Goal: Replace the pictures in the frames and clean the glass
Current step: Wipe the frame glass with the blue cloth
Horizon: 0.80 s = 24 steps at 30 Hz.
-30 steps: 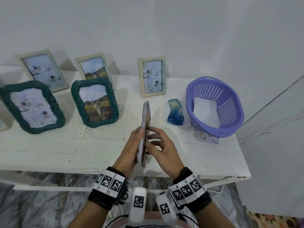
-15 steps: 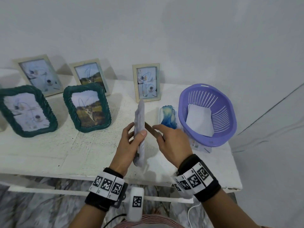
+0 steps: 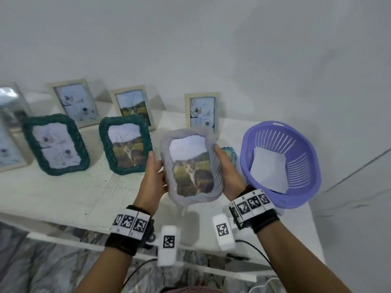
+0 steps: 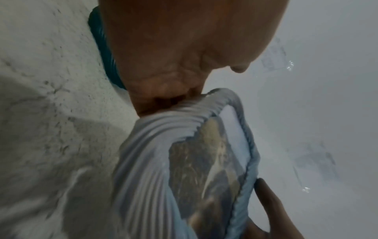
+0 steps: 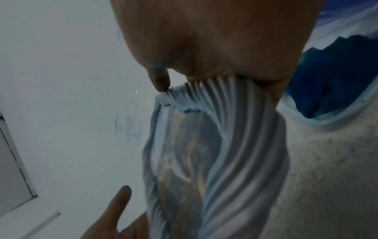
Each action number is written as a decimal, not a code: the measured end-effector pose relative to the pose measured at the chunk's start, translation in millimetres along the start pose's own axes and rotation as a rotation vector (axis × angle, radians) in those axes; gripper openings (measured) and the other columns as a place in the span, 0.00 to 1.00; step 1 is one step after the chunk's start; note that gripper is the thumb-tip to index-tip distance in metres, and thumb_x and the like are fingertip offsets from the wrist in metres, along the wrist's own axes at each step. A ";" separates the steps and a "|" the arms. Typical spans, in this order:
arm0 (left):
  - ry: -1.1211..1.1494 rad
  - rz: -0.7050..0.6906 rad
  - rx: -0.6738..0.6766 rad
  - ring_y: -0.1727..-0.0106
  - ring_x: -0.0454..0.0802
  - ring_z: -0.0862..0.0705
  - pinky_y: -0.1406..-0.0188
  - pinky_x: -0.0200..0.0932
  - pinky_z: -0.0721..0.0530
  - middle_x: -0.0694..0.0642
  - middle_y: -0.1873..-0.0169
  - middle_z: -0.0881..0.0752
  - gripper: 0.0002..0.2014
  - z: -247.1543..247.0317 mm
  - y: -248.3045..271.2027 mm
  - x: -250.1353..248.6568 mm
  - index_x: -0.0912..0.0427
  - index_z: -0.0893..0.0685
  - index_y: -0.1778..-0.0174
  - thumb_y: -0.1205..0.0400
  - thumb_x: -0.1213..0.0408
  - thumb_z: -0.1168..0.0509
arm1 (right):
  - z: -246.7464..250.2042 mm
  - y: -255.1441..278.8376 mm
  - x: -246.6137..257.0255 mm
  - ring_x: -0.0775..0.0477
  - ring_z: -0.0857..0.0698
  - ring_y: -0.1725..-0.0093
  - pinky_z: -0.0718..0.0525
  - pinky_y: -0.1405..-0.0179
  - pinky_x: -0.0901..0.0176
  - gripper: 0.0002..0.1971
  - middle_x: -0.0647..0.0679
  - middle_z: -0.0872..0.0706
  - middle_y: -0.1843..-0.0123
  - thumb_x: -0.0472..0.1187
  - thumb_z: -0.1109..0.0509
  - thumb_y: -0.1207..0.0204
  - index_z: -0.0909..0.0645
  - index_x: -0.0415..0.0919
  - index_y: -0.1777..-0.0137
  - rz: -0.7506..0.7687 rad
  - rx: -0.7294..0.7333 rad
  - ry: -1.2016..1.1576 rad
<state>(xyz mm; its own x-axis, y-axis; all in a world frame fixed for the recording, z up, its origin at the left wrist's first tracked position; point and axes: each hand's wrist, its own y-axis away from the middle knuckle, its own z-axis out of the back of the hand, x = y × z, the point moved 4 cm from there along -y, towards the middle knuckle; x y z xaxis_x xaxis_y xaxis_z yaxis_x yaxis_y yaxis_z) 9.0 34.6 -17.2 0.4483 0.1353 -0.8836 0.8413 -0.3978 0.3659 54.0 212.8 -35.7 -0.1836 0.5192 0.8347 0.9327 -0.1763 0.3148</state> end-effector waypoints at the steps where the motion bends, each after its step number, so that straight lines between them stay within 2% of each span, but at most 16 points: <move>1: 0.021 0.014 0.036 0.37 0.53 0.13 0.37 0.56 0.17 0.53 0.39 0.11 0.33 0.5 -7.3 -3.2 0.50 0.21 0.28 0.16 0.33 0.57 | -0.6 -4.8 2.0 0.40 0.22 0.28 0.33 0.22 0.39 0.36 0.43 0.19 0.28 0.68 0.32 0.29 0.24 0.48 0.26 -0.011 -0.010 0.022; 3: 0.052 0.012 0.087 0.32 0.52 0.16 0.34 0.54 0.19 0.53 0.33 0.14 0.36 -1.9 -19.7 -10.3 0.51 0.23 0.24 0.16 0.32 0.58 | -0.3 -13.9 8.3 0.40 0.18 0.33 0.27 0.26 0.40 0.30 0.41 0.15 0.34 0.63 0.32 0.26 0.19 0.43 0.31 -0.029 -0.055 0.103; 5: 0.054 0.004 0.103 0.33 0.50 0.16 0.39 0.49 0.16 0.52 0.32 0.15 0.35 -5.7 -31.1 -13.9 0.50 0.24 0.23 0.16 0.33 0.58 | 1.5 -22.5 13.3 0.42 0.15 0.37 0.21 0.31 0.43 0.25 0.42 0.12 0.39 0.60 0.33 0.26 0.15 0.43 0.38 -0.035 -0.092 0.170; 8: 0.060 -0.023 0.131 0.33 0.50 0.16 0.42 0.46 0.13 0.53 0.32 0.15 0.35 -14.7 -45.9 -18.0 0.53 0.24 0.23 0.15 0.35 0.58 | -0.8 -32.6 21.2 0.42 0.15 0.38 0.22 0.31 0.41 0.25 0.44 0.11 0.40 0.61 0.32 0.30 0.14 0.46 0.40 0.029 -0.103 0.232; 11: 0.061 -0.038 0.117 0.31 0.53 0.17 0.36 0.48 0.16 0.56 0.31 0.16 0.35 -18.7 -62.2 -20.8 0.55 0.25 0.22 0.14 0.35 0.57 | -0.5 -35.3 28.0 0.45 0.16 0.37 0.22 0.31 0.41 0.17 0.45 0.13 0.40 0.56 0.35 0.22 0.16 0.47 0.44 0.159 -0.187 0.369; 13: 0.067 -0.046 0.090 0.31 0.55 0.18 0.33 0.51 0.19 0.57 0.32 0.15 0.34 -17.8 -73.1 -20.6 0.56 0.24 0.23 0.13 0.37 0.56 | -0.7 -36.6 28.7 0.42 0.17 0.39 0.21 0.33 0.42 0.12 0.40 0.14 0.42 0.49 0.38 0.17 0.19 0.42 0.45 0.229 -0.214 0.459; 14: 0.072 -0.049 0.081 0.30 0.55 0.18 0.31 0.52 0.20 0.58 0.32 0.16 0.33 -16.7 -77.7 -19.3 0.57 0.24 0.23 0.13 0.38 0.55 | 0.2 -38.1 27.4 0.41 0.17 0.42 0.20 0.35 0.43 0.12 0.37 0.15 0.43 0.46 0.39 0.16 0.20 0.38 0.45 0.252 -0.227 0.502; 17: 0.070 -0.049 0.070 0.30 0.56 0.18 0.29 0.52 0.22 0.59 0.32 0.15 0.31 -13.0 -86.8 -13.9 0.58 0.23 0.24 0.12 0.40 0.53 | 2.5 -42.4 23.6 0.44 0.21 0.55 0.23 0.54 0.53 0.11 0.31 0.19 0.53 0.40 0.40 0.16 0.25 0.30 0.46 0.300 -0.260 0.647; 20: 0.068 -0.047 0.064 0.32 0.53 0.17 0.34 0.48 0.19 0.56 0.35 0.14 0.28 -7.9 -90.4 -8.7 0.56 0.21 0.26 0.12 0.42 0.53 | 5.2 -46.4 18.6 0.43 0.19 0.57 0.21 0.57 0.52 0.05 0.31 0.16 0.53 0.39 0.41 0.16 0.27 0.39 0.44 0.326 -0.258 0.731; 22: 0.076 -0.043 0.047 0.30 0.54 0.18 0.33 0.49 0.20 0.57 0.33 0.15 0.27 -4.9 -91.7 -6.9 0.54 0.20 0.29 0.11 0.42 0.54 | 5.1 -47.1 17.1 0.40 0.17 0.55 0.18 0.54 0.48 0.05 0.36 0.15 0.54 0.39 0.42 0.15 0.27 0.44 0.43 0.340 -0.252 0.782; 24: 0.072 -0.033 0.042 0.29 0.54 0.19 0.29 0.51 0.22 0.58 0.31 0.17 0.27 -3.8 -91.3 -5.3 0.55 0.21 0.28 0.11 0.42 0.54 | 3.8 -45.0 17.4 0.40 0.16 0.54 0.17 0.51 0.44 0.05 0.40 0.14 0.54 0.39 0.42 0.15 0.28 0.45 0.42 0.346 -0.252 0.815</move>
<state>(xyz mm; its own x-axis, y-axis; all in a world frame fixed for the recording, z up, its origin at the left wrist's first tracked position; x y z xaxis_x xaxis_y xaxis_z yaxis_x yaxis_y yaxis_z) -69.0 73.6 -44.8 0.4427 0.2133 -0.8709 0.8430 -0.4300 0.3232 10.0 232.9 -37.0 -0.1580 -0.3299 0.9307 0.8988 -0.4383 -0.0028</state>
